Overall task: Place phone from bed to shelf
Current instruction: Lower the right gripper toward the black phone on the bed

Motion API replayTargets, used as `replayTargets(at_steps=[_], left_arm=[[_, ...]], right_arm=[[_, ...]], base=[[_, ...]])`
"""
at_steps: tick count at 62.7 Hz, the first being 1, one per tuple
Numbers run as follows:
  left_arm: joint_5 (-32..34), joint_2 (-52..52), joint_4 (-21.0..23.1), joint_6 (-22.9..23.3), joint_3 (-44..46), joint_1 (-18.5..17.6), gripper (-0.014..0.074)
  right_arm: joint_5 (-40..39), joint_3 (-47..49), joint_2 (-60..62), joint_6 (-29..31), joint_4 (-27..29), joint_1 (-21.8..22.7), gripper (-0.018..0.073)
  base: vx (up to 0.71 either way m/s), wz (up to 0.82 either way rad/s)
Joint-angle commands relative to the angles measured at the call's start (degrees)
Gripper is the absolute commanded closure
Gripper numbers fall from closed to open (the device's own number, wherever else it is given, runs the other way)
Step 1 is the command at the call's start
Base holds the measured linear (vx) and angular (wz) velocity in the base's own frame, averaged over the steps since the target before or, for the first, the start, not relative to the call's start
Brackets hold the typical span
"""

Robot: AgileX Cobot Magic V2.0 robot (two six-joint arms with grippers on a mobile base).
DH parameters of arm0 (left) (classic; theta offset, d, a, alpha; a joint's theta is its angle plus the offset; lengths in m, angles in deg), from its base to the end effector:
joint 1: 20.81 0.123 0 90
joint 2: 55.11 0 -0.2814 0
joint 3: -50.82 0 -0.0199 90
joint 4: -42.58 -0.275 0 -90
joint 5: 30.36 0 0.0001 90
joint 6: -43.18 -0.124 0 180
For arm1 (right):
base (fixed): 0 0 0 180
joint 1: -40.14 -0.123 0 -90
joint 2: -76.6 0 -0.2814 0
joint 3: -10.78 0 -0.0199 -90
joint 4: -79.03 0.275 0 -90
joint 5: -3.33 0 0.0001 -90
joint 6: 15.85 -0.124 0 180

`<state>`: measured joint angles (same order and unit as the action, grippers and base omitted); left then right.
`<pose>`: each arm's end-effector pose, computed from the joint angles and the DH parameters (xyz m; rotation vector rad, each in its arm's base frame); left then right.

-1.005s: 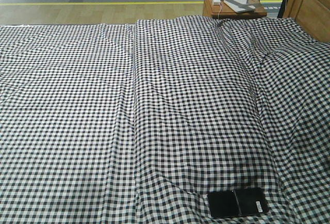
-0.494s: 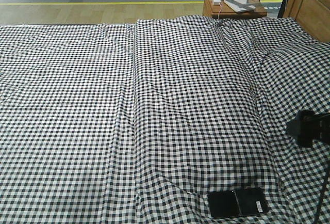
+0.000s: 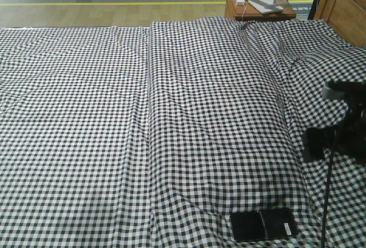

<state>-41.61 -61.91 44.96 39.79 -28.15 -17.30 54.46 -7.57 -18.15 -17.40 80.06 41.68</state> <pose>0.1163 0.0061 0.1812 -0.0302 1.6932 0.0528 0.3176 -0.0068 0.1945 0.0907 2.8648 0.0223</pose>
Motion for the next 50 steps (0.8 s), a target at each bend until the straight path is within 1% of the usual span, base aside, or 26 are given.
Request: replayTargets(at_steps=[1,4,12,18,28,33,40,45,50], left_arm=[[3.99,0.48,0.53,0.00,-0.41,0.02,0.0595],[3.99,0.48,0.53,0.00,-0.41,0.02,0.0595],[3.99,0.48,0.53,0.00,-0.41,0.02,0.0595],[3.99,0.48,0.53,0.00,-0.41,0.02,0.0595],[3.99,0.48,0.53,0.00,-0.41,0.02,0.0595],[3.99,0.48,0.53,0.00,-0.41,0.02,0.0595],[3.99,0.48,0.53,0.00,-0.41,0.02,0.0595],[3.99,0.48,0.53,0.00,-0.41,0.02,0.0595],[3.99,0.48,0.53,0.00,-0.41,0.02,0.0595]], right_arm=[[2.18,6.97,-3.30,2.78,0.95,3.77,-0.0113],[4.16,9.73,-5.91,4.58,2.54,6.72,-0.0110],[9.01,16.28,-12.66,12.17,8.43,13.79,-0.0102],[10.61,19.69,-17.31,17.68,13.19,17.82,-0.0094],[11.90,21.49,-24.86,24.28,21.81,22.93,-0.0088],[12.37,21.49,-28.34,28.13,26.33,24.60,-0.0084],[13.81,21.49,-33.85,36.27,32.40,26.13,-0.0076],[15.00,21.49,-36.96,41.75,35.44,26.35,-0.0072],[15.86,21.49,-40.13,45.51,37.80,26.35,-0.0070]], base=[[0.00,0.00],[0.00,0.00],[0.00,0.00],[0.00,0.00],[0.00,0.00],[0.00,0.00],[0.00,0.00],[0.00,0.00],[0.00,0.00]])
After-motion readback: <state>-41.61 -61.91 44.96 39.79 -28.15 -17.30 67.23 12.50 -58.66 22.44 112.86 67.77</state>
